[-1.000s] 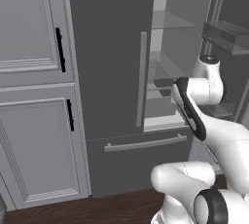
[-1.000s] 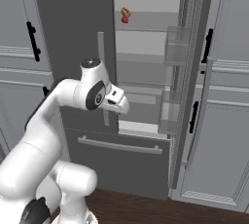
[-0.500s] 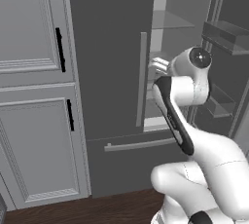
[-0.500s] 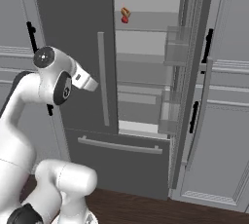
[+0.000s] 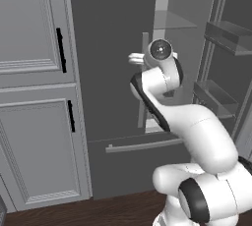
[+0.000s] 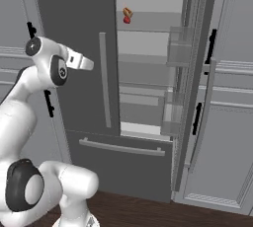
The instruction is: Take the strawberry from the fridge and place it on top of the pancake, located on the dining counter.
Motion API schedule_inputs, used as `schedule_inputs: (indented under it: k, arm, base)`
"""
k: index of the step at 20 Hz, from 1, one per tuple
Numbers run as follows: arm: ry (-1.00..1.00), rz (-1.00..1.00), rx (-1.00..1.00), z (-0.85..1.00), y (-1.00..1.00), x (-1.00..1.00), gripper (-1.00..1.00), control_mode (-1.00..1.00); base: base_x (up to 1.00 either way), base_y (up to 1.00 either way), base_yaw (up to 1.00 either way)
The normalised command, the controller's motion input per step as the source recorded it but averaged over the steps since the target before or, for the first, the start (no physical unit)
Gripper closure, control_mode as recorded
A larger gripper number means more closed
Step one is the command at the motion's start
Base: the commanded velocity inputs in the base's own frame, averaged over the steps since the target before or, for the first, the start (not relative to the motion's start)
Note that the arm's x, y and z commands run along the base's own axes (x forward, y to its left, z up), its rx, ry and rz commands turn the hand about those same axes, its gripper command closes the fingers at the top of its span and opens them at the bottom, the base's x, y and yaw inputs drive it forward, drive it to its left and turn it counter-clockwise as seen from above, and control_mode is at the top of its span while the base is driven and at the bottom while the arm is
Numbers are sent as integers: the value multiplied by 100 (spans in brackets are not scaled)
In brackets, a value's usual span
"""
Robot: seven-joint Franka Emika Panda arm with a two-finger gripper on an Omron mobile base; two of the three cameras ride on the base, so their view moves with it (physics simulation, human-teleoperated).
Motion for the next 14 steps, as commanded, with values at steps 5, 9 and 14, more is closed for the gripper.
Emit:
schedule_inputs:
  k: [5, 9, 14]
  arm:
    - [6, 1, -3, -1, -25, 96, -100, -100]
    - [3, 12, 7, -2, -26, 99, -100, -100]
    - [4, 19, 5, -9, 3, 93, -100, -100]
  base:
    - [0, 0, 0]
    - [0, 0, 0]
    - [0, 0, 0]
